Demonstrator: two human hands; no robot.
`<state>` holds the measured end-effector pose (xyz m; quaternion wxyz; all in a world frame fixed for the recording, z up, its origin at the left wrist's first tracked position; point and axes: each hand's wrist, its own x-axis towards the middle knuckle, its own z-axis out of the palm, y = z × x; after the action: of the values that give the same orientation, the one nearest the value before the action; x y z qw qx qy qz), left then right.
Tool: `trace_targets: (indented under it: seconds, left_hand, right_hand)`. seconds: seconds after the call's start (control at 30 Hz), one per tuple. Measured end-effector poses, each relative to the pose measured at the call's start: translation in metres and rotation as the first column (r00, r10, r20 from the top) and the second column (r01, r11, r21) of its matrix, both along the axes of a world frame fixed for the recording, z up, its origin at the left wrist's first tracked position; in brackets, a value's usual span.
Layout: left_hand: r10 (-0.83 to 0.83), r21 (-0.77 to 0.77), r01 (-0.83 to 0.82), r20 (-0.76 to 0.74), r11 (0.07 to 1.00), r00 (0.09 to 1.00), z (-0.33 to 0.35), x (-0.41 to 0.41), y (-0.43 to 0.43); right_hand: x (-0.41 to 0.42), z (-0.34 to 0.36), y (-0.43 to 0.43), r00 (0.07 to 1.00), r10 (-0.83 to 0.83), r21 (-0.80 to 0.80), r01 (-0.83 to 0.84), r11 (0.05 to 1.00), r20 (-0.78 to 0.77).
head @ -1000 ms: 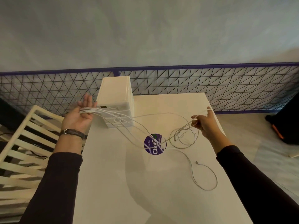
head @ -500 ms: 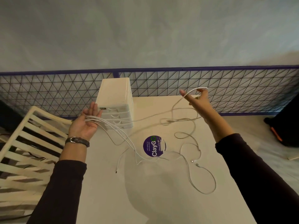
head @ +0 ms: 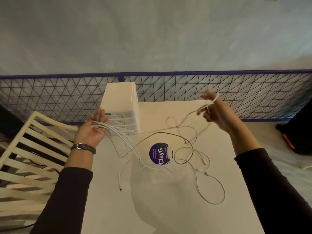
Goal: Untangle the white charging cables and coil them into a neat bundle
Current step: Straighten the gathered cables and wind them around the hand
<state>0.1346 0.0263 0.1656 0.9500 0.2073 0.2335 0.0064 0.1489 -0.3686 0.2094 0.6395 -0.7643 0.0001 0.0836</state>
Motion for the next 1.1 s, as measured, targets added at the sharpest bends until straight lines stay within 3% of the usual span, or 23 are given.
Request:
trace_targets:
  seconds: [0.03,0.07,0.1,0.13,0.17,0.2,0.27,0.3,0.37,0.4,0.57,0.67,0.77,0.8,0.83,0.87,0.9,0.93,0.97,1.0,1.03,1.07,1.1]
  left_hand:
    - [-0.009,0.006,0.009,0.008,1.000,1.000,0.000,0.000,-0.001]
    - [-0.020,0.008,0.020,0.013,1.000,1.000,0.001,0.001,-0.002]
    - [-0.029,0.009,0.029,0.015,1.000,0.999,0.002,0.002,-0.003]
    - [-0.035,0.007,0.034,0.018,0.999,0.999,0.003,0.003,-0.004]
    - [-0.038,0.006,0.038,0.022,0.999,0.999,0.004,0.004,-0.004]
    - [-0.039,0.005,0.039,0.024,0.999,0.999,0.005,0.003,-0.004]
    - [-0.035,0.008,0.034,0.024,0.999,0.999,0.009,0.002,-0.005]
    - [-0.030,0.008,0.030,0.023,1.000,0.999,0.010,0.001,-0.006]
    - [-0.024,-0.004,0.024,0.020,1.000,0.999,0.012,0.000,-0.009]
    - [-0.026,0.000,0.026,0.020,1.000,0.999,0.013,0.000,-0.010]
    - [-0.030,0.017,0.030,0.026,0.999,0.999,0.012,0.000,-0.011]
    - [-0.031,0.016,0.030,0.026,0.999,0.999,0.011,0.000,-0.011]
    - [-0.028,0.026,0.028,0.016,0.999,0.999,0.012,0.000,-0.013]
    - [-0.023,0.029,0.023,0.014,0.999,1.000,0.013,0.000,-0.014]
    - [-0.021,0.033,0.020,0.013,0.999,1.000,0.013,0.001,-0.015]
    - [-0.023,0.035,0.022,0.013,0.999,1.000,0.013,0.001,-0.015]
    - [-0.027,0.034,0.026,0.014,0.999,1.000,0.012,0.001,-0.015]
    - [-0.030,0.032,0.029,0.013,0.999,0.999,0.013,0.001,-0.015]
    - [-0.030,0.031,0.030,0.011,0.999,0.999,0.013,0.002,-0.014]
    - [-0.030,0.034,0.029,0.010,0.999,1.000,0.013,0.002,-0.013]
    - [-0.029,0.036,0.028,0.011,0.999,1.000,0.013,0.001,-0.012]
    - [-0.027,0.034,0.026,0.012,0.999,1.000,0.013,0.001,-0.011]
    - [-0.025,0.028,0.025,0.012,0.999,1.000,0.012,0.000,-0.009]
  right_hand:
    - [0.003,-0.009,-0.001,0.995,-0.065,-0.439,0.090,0.894,0.073]
    - [0.005,-0.023,-0.004,0.985,-0.071,-0.729,0.163,0.664,0.155]
    - [0.003,-0.030,-0.001,0.979,-0.051,-0.803,0.190,0.565,0.196]
    - [0.002,-0.033,0.002,0.981,-0.004,-0.774,0.156,0.613,0.194]
    - [-0.001,-0.031,0.005,0.987,0.018,-0.631,0.088,0.771,0.160]
    - [-0.004,-0.024,0.007,0.994,0.020,-0.388,0.023,0.921,0.108]
    - [-0.010,-0.012,0.009,0.999,-0.021,0.043,0.019,0.999,0.048]
    - [-0.009,-0.011,0.010,0.996,-0.052,0.094,0.044,0.995,0.074]
    - [-0.011,-0.008,0.012,0.968,-0.163,-0.038,0.173,0.984,0.190]
    - [-0.013,-0.004,0.013,0.957,-0.190,-0.008,0.197,0.980,0.218]
    - [-0.020,0.027,0.011,0.985,-0.062,0.407,-0.010,0.914,0.163]
    - [-0.020,0.036,0.008,0.982,-0.121,0.541,0.025,0.841,0.143]
    - [-0.024,0.045,0.006,0.996,0.030,0.812,-0.086,0.577,0.084]
    - [-0.022,0.044,0.005,0.995,0.058,0.804,-0.098,0.587,0.079]
    - [-0.020,0.041,0.006,0.997,0.049,0.714,-0.071,0.696,0.052]
    - [-0.018,0.037,0.006,0.999,-0.001,0.470,-0.022,0.883,0.048]
    - [-0.017,0.034,0.007,0.997,-0.063,0.244,0.050,0.969,0.046]
    - [-0.017,0.029,0.005,0.997,-0.077,0.207,0.074,0.976,0.007]
    - [-0.018,0.027,0.003,0.999,-0.022,0.360,0.034,0.932,-0.037]
    - [-0.019,0.028,0.002,0.995,0.063,0.577,-0.005,0.817,-0.081]
    - [-0.019,0.031,0.001,0.991,0.106,0.642,-0.032,0.766,-0.076]
    - [-0.017,0.030,-0.001,0.994,0.078,0.556,-0.025,0.831,-0.071]
    - [-0.018,0.030,-0.001,0.998,0.031,0.298,-0.013,0.955,-0.055]
